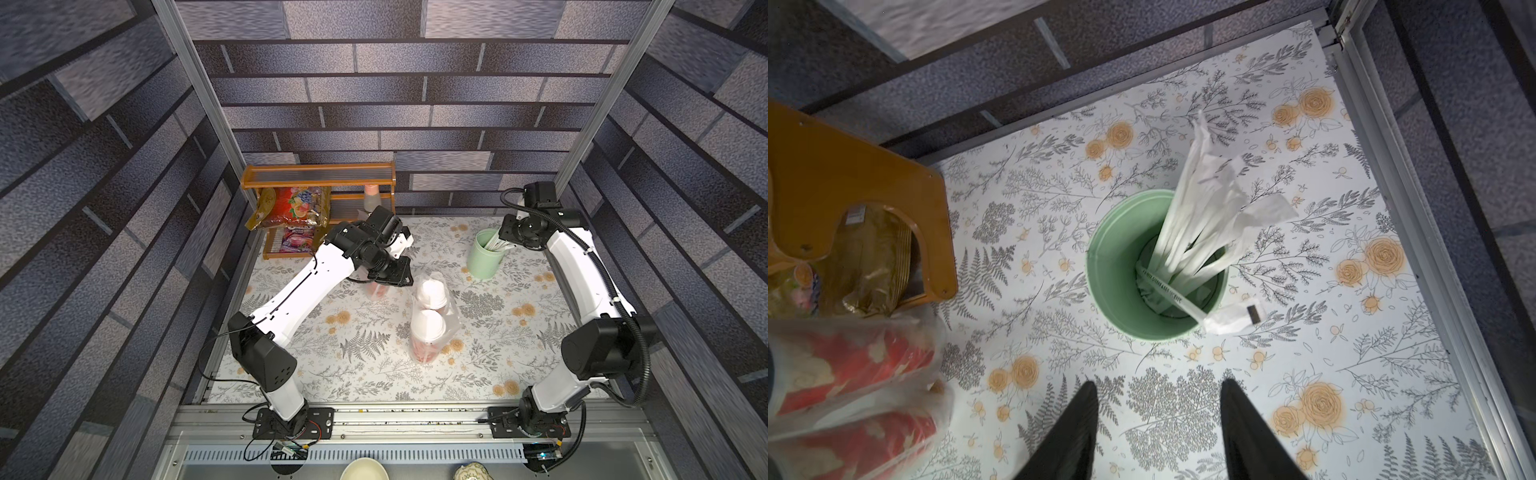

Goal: Pack milk tea into plastic carrier bags
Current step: Pick up the straw from the container.

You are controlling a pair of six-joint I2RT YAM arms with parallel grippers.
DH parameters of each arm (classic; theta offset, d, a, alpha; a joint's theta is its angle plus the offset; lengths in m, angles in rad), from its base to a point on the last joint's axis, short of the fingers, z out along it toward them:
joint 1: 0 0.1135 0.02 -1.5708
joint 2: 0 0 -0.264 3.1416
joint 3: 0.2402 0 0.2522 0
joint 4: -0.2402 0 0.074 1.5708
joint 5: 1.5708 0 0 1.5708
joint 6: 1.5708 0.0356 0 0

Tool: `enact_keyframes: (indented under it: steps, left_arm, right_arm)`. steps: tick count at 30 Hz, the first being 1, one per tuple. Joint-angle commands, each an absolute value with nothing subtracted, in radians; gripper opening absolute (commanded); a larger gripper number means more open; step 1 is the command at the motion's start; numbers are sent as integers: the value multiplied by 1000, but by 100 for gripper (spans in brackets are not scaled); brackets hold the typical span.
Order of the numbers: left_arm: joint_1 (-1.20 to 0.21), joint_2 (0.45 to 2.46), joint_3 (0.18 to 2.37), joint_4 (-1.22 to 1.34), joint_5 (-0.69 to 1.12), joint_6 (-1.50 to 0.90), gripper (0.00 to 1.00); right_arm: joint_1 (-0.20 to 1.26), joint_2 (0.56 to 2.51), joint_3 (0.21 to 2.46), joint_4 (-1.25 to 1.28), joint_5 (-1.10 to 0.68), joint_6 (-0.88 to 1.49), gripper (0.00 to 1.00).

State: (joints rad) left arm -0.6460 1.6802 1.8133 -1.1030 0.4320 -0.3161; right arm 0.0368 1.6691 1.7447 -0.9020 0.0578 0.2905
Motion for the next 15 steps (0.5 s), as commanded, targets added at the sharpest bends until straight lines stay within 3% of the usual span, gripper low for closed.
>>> enact_keyframes:
  steps: [1, 5, 15]
  left_arm:
    - [-640, 1650, 1784, -1057, 429, -362, 13]
    - [-641, 1639, 1765, -1036, 436, -382, 9]
    - [-638, 1628, 1741, -1024, 438, -405, 8]
  right_arm:
    - [-34, 1688, 1721, -824, -11, 331, 46]
    - [-57, 1752, 1735, -806, -100, 340, 43]
    - [-56, 1811, 1688, -801, -130, 334, 39]
